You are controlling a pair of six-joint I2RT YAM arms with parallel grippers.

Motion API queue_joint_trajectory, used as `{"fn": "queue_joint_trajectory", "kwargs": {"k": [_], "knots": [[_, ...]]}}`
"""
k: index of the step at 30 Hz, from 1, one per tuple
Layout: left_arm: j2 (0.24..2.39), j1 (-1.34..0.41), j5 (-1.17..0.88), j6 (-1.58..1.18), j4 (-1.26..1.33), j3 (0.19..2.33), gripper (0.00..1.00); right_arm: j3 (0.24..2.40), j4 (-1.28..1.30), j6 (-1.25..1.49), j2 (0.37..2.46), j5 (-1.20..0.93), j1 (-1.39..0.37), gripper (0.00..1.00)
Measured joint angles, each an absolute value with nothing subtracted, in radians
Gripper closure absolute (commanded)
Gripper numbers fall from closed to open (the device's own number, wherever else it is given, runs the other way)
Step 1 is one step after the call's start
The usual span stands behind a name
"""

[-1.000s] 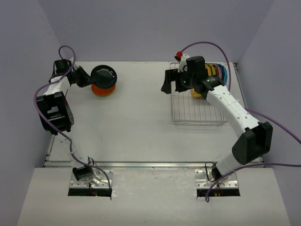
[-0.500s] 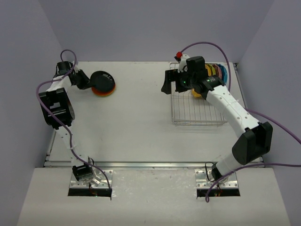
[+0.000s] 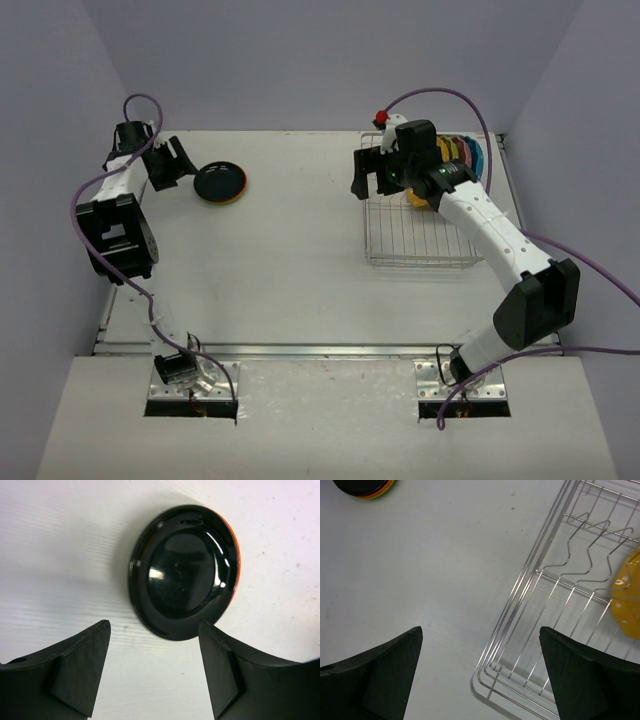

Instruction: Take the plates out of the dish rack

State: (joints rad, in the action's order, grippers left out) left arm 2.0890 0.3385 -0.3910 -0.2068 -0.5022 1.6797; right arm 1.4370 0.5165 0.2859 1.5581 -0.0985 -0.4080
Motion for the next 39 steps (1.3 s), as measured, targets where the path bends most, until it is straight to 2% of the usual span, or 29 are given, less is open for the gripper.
{"fn": "queue_joint_trajectory", "kwargs": {"k": [5, 7, 10, 14, 17, 29, 39], "knots": [[1.885, 0.261, -0.179, -0.069, -0.484, 1.601, 0.3, 1.453, 0.545, 0.229, 1.558, 0.062, -0.403, 0.01], [1.8, 0.2, -0.107, -0.015, -0.459, 1.55, 0.3, 1.455, 0.551, 0.215, 1.558, 0.108, -0.387, 0.05], [1.688, 0.102, -0.032, 0.048, -0.41, 1.462, 0.29, 1.456, 0.561, 0.199, 1.559, 0.163, -0.34, 0.22], [1.554, 0.01, 0.031, 0.098, -0.384, 1.333, 0.26, 1.464, 0.568, 0.173, 1.57, 0.237, -0.235, 0.53], [1.489, -0.038, 0.078, 0.119, -0.377, 1.281, 0.26, 1.483, 0.572, 0.151, 1.598, 0.297, -0.174, 0.59], [1.42, -0.129, 0.155, 0.131, -0.35, 1.195, 0.25, 1.554, 0.555, 0.131, 1.744, 0.453, -0.134, 0.69], [1.42, -0.129, 0.172, 0.131, -0.333, 1.185, 0.25, 1.649, 0.548, 0.131, 1.802, 0.442, -0.134, 0.66]]}}
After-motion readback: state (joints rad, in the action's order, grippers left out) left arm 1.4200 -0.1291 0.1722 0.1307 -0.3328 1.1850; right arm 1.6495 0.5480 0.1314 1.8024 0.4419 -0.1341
